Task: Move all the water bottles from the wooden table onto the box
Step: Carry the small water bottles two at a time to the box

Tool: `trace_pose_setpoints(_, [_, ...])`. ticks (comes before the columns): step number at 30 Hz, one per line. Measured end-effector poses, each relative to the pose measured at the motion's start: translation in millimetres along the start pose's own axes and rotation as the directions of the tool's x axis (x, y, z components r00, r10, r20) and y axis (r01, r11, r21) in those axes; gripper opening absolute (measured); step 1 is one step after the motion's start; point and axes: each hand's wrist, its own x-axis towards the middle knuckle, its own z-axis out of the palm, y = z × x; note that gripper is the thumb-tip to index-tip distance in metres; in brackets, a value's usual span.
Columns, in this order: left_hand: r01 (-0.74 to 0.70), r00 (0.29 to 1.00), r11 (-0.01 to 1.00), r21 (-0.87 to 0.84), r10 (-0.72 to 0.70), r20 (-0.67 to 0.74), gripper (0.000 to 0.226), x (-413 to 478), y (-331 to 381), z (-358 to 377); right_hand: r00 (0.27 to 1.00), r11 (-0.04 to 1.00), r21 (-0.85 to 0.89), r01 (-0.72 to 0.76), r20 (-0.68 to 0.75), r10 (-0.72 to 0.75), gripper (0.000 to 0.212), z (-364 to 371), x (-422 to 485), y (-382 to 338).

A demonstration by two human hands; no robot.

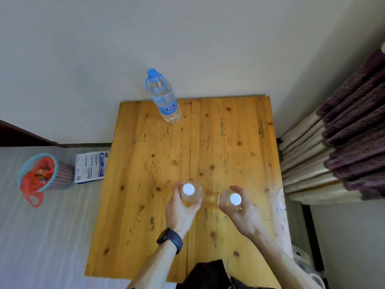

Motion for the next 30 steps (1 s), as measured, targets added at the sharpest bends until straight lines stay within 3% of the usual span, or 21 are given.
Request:
trace_pose_setpoints(9, [-0.014, 0.992, 0.997, 0.073, 0.005, 0.125, 0.069, -30.8, -36.8, -8.7, 0.999, 0.998, -0.055, 0.028, -0.013, -0.029, 0.062, 35.4, -34.2, 31.5])
trace_pose_setpoints(17, [-0.166, 0.935, 0.979, 0.122, 0.117, 0.336, 0.106, -8.5, -47.2, -14.1, 0.993, 0.996, -0.067, 0.056, -0.104, -0.063, 0.104, 47.9, -36.3, 31.2])
trace_pose_setpoints(22, [-0.221, 0.911, 0.964, 0.147, 0.15, 0.384, 0.069, 1.6, -52.2, -14.9, 0.992, 1.0, -0.016, -0.015, -0.129, 0.012, 0.072, 57.3, -31.6, 36.2])
trace_pose_setpoints(26, [-0.267, 0.885, 0.954, 0.139, 0.185, 0.427, 0.063, 5.5, -52.6, -19.0, 0.983, 0.999, -0.04, -0.036, -0.179, 0.028, 0.066, 54.6, -43.7, 36.3])
trace_pose_setpoints(30, [-0.424, 0.798, 0.89, 0.165, 0.282, 0.532, 0.067, -1.2, -38.8, -27.6, 0.927, 0.994, 0.074, -0.079, -0.361, 0.1, 0.062, 48.8, -91.6, 42.1])
